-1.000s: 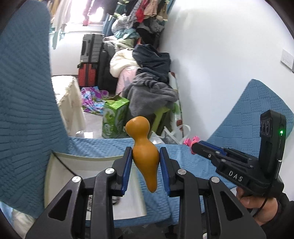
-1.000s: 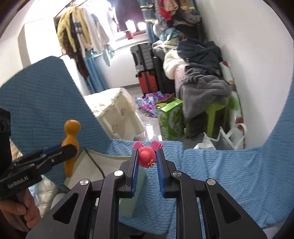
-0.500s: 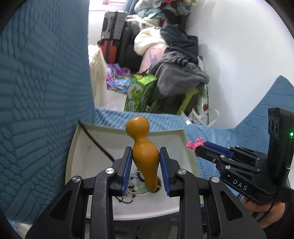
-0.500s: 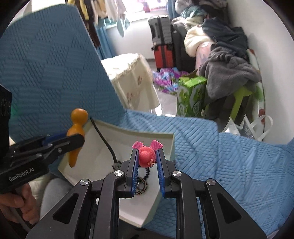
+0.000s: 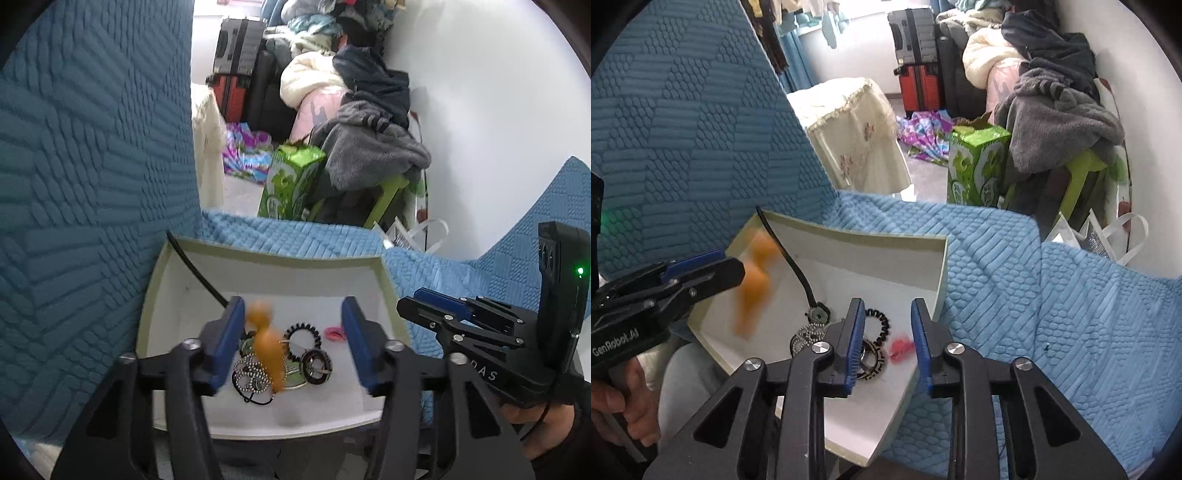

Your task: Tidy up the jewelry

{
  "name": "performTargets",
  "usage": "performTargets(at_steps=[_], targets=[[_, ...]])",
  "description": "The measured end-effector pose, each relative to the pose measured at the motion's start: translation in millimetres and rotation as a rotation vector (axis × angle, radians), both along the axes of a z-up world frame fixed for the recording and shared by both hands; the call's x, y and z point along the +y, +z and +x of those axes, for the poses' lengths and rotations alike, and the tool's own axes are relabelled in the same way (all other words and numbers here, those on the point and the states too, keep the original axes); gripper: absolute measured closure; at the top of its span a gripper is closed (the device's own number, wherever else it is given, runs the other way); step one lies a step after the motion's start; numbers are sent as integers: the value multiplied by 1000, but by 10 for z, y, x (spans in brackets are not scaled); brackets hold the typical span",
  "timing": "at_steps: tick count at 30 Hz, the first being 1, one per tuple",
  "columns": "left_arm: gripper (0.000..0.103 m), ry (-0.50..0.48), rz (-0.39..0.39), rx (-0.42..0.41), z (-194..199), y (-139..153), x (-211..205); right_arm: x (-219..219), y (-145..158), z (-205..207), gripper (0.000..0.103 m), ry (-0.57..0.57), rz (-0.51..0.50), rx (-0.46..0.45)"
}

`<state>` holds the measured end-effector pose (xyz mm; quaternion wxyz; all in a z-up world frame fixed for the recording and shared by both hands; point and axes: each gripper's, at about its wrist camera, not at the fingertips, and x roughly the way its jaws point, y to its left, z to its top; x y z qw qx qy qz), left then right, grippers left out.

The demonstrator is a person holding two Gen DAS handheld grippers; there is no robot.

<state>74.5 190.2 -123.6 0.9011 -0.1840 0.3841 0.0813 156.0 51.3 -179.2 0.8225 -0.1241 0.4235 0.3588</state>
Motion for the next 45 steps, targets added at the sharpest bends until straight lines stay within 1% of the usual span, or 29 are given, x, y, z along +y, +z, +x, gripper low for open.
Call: performTargets(at_steps=[1, 3, 5, 6, 7, 9, 12, 13, 15, 16, 19, 20, 22, 24, 30, 34, 37, 39, 43, 45], targets=[[41, 3, 10, -8, -25, 78, -21, -21, 63, -1, 79, -4, 7, -8], [40, 1, 30, -27, -65, 220, -56, -61, 191, -12, 77, -12, 22, -22], [38, 0, 46, -49, -109, 362, -88, -141, 400, -48, 75, -23, 48, -47], [37, -2, 59, -64, -144, 472, -122, -156, 464, -50, 72, -27, 56, -57], [34, -3, 74, -79, -178, 571, -151, -210, 601, -82, 69, -36, 74, -79], [31, -6, 99, -108, -245, 750, -208, -298, 823, -142, 53, -48, 111, -113], [31, 27, 146, -127, -375, 1015, -298, -437, 1166, -248, 53, -47, 171, -149], [30, 30, 160, -147, -437, 1128, -335, -485, 1287, -300, 53, -49, 186, -161], [29, 31, 162, -183, -557, 1316, -392, -564, 1479, -402, 53, -53, 211, -202], [29, 34, 168, -191, -596, 1367, -408, -624, 1601, -474, 53, -60, 229, -224], [29, 36, 199, -215, -718, 1528, -502, -738, 1782, -593, 53, -59, 260, -251], [29, 36, 205, -220, -736, 1556, -528, -783, 1846, -660, 53, -65, 266, -275], [29, 33, 210, -229, -778, 1592, -574, -867, 1894, -741, 50, -80, 277, -296], [29, 29, 212, -232, -814, 1590, -618, -928, 1896, -793, 43, -92, 283, -306], [29, 28, 202, -217, -962, 1497, -774, -1087, 1695, -951, 43, -127, 259, -269], [29, 41, 183, -180, -995, 1364, -753, -1211, 1492, -1038, 43, -157, 234, -230], [29, 47, 179, -167, -1011, 1281, -759, -1270, 1353, -1065, 42, -178, 211, -207], [28, 41, 174, -155, -1016, 1202, -768, -1289, 1245, -1060, 35, -200, 189, -188], [27, 38, 159, -120, -1009, 1017, -773, -1273, 1122, -1085, 33, -195, 172, -190], [27, 37, 154, -109, -1010, 955, -787, -1287, 1084, -1094, 23, -199, 173, -185]])
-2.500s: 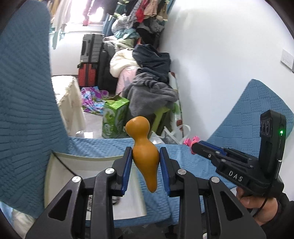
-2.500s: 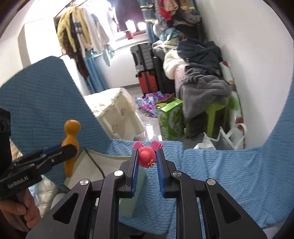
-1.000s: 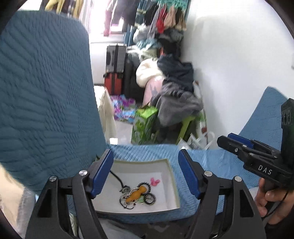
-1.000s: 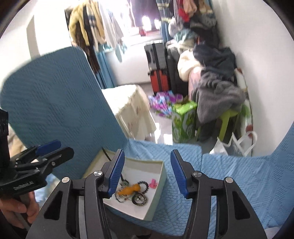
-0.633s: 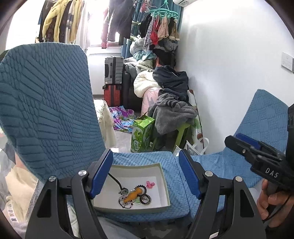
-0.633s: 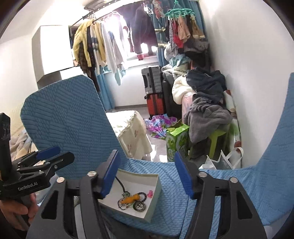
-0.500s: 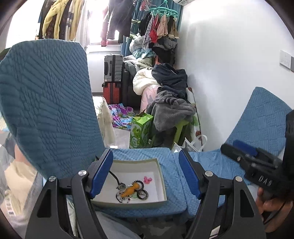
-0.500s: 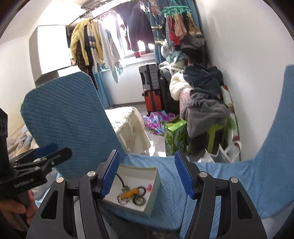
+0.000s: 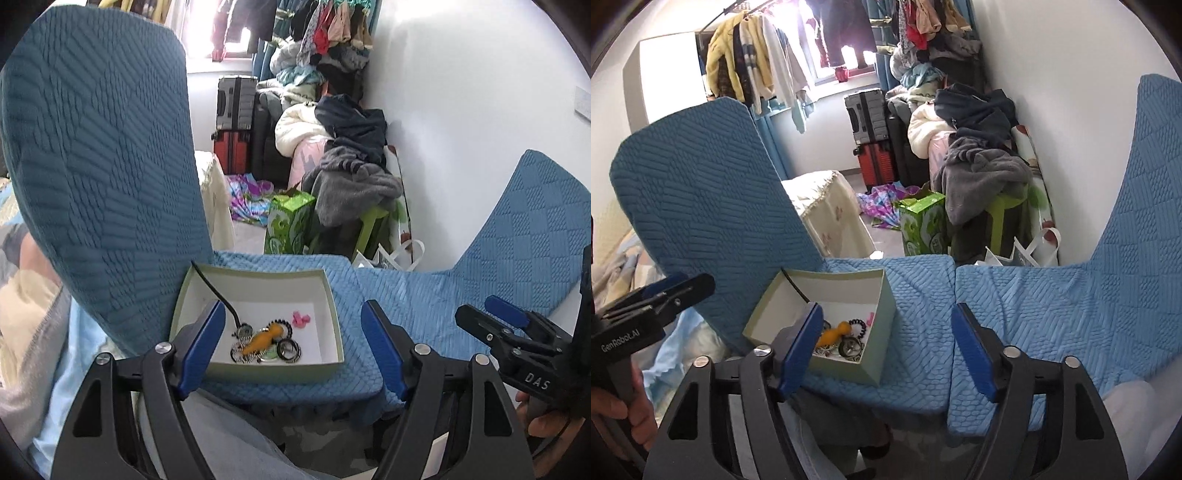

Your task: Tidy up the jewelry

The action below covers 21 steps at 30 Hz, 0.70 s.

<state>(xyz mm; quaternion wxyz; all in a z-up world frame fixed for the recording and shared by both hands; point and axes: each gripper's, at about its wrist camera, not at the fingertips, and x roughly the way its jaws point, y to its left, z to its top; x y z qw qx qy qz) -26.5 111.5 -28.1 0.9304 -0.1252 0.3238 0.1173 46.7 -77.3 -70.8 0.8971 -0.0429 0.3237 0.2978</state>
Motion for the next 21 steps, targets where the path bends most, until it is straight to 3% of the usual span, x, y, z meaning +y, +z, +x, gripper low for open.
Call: performTargets(at_steps=[4, 6, 9, 15, 19, 21], targets=[[21, 7, -1, 24, 19, -85, -11, 30, -77, -18, 21, 7, -27, -2], [20, 15, 1, 45, 30, -136, -12, 36, -118, -30, 9, 5, -33, 7], [20, 28, -6, 64, 27, -202, 30, 27, -160, -42, 2, -16, -39, -4], [15, 53, -11, 92, 37, -277, 74, 5, -253, -48, 1, -44, -50, -7], [2, 57, -1, 100, 39, -300, 74, 21, -283, -30, 0, -46, -65, 2], [1, 58, 8, 95, 33, -289, 59, 16, -262, -21, 0, -49, -62, -5]])
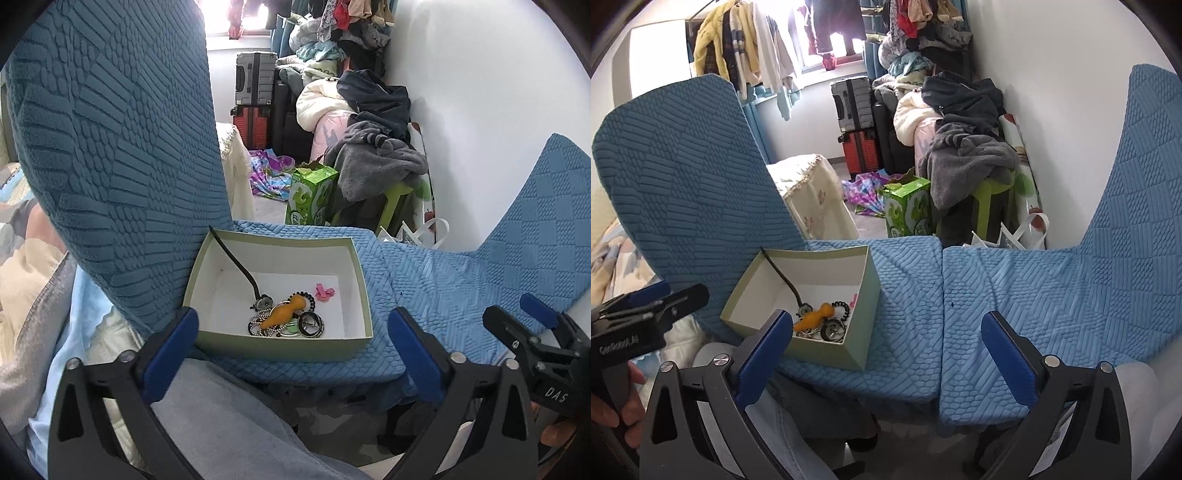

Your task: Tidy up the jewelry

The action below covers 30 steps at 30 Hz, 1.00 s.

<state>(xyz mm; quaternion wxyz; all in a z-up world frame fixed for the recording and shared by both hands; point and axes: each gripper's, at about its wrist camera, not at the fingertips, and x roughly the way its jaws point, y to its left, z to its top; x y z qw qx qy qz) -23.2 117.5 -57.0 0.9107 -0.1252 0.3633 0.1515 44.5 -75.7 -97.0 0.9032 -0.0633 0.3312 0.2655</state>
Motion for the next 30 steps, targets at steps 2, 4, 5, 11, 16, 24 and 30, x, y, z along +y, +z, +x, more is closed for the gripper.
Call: performTargets(at_steps=[2, 4, 5, 11, 16, 24, 30], targets=[[1, 1, 2, -1, 7, 2, 0, -3, 21, -4, 0, -5, 0, -9], [1, 4, 4, -2, 6, -3, 10, -10, 41, -6, 0, -7, 5, -12], [1, 4, 3, 0, 10, -5, 10, -17, 49, -10, 0, -8, 8, -17], [1, 12, 0, 6, -5, -10, 32, -22, 47, -9, 0, -11, 6, -18], [1, 37, 0, 19, -28, -31, 83, 10, 18, -24, 0, 1, 0, -8], [1, 54, -4, 22, -44, -31, 119, 64, 21, -15, 0, 13, -16, -13], [1, 57, -14, 28, -30, -42, 143, 62, 2, 7, 0, 7, -28, -7]])
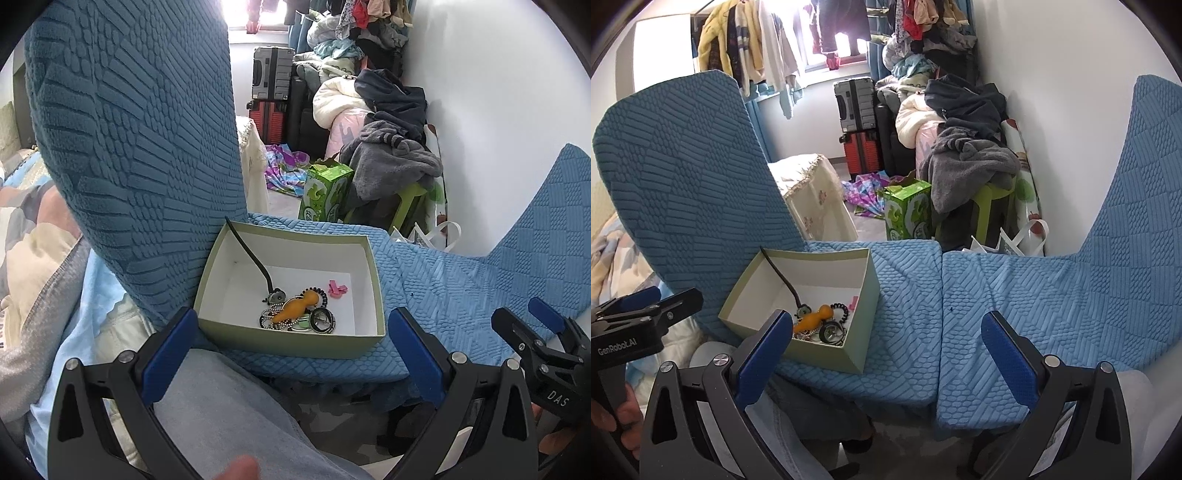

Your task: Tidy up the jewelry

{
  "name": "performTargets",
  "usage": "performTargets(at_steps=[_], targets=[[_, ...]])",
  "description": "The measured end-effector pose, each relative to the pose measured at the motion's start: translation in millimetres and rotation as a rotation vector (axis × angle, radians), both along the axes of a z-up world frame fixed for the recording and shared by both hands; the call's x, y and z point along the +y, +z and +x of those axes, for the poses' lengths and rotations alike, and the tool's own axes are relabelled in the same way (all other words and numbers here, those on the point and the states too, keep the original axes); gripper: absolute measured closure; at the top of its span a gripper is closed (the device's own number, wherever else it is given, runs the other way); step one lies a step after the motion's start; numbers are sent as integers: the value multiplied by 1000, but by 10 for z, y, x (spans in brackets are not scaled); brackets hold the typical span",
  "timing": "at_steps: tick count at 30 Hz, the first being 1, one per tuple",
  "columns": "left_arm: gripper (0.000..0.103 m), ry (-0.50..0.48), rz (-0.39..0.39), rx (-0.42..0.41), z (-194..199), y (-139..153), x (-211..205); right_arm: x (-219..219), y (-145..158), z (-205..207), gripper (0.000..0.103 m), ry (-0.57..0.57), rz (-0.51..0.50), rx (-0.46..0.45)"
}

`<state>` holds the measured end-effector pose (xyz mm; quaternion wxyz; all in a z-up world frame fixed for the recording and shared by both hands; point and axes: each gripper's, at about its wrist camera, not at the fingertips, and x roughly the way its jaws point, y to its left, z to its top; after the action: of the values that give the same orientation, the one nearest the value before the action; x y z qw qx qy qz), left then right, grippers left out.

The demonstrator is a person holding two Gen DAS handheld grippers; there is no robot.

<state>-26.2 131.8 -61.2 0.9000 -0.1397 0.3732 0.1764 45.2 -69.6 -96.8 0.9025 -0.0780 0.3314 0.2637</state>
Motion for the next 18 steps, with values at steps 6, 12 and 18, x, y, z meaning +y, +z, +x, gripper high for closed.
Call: performTargets(at_steps=[6, 12, 18], targets=[[1, -10, 1, 0, 0, -6, -6, -11, -8, 11, 0, -17, -13, -6], [1, -10, 3, -5, -5, -2, 0, -22, -4, 27, 0, -20, -16, -7], [1, -5, 13, 3, 5, -5, -12, -48, 3, 41, 0, -24, -16, -10]])
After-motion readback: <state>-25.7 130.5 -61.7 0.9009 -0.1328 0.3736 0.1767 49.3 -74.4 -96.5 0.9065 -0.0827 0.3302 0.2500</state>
